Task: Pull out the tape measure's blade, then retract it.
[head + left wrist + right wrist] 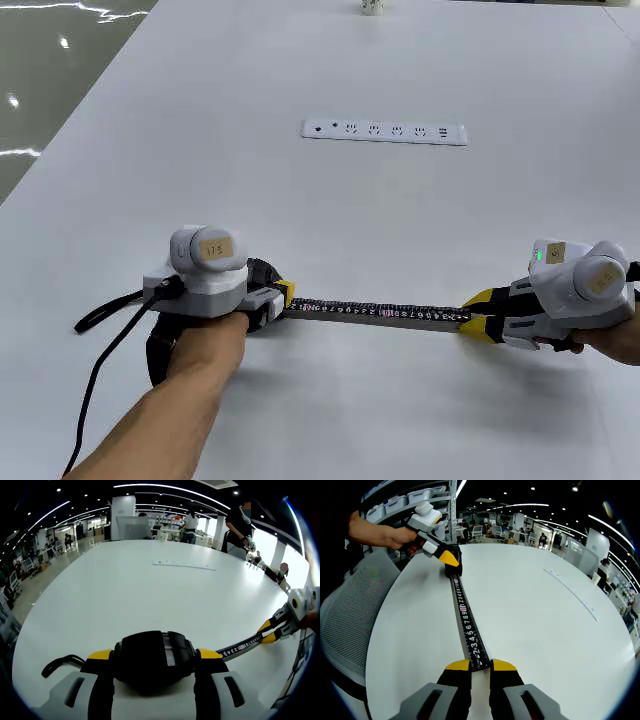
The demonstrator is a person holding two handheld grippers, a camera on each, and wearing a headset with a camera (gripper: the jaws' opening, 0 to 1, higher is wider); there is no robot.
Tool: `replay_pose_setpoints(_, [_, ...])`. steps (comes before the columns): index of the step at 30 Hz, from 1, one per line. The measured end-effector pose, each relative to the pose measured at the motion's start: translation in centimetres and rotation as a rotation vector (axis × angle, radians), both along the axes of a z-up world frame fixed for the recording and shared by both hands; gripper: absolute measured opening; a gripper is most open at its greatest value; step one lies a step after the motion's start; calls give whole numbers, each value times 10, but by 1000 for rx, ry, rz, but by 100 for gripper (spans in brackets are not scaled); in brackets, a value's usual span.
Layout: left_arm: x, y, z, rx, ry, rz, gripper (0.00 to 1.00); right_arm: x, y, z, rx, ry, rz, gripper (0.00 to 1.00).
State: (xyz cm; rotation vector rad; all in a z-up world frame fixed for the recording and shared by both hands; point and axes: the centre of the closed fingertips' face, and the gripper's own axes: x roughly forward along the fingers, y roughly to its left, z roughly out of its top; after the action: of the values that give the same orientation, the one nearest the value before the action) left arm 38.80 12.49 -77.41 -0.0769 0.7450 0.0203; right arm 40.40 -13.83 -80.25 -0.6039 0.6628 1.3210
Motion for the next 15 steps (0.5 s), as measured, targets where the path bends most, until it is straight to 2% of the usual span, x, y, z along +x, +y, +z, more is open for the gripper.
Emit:
replay_pose_setpoints(8, [-1, 2, 0, 8, 9, -6, 58, -4, 2, 2, -5, 2, 1, 9])
replay_pose_setpoints(15, [0, 2, 1, 14, 3, -11, 57, -6, 3, 4, -10, 3, 2, 9])
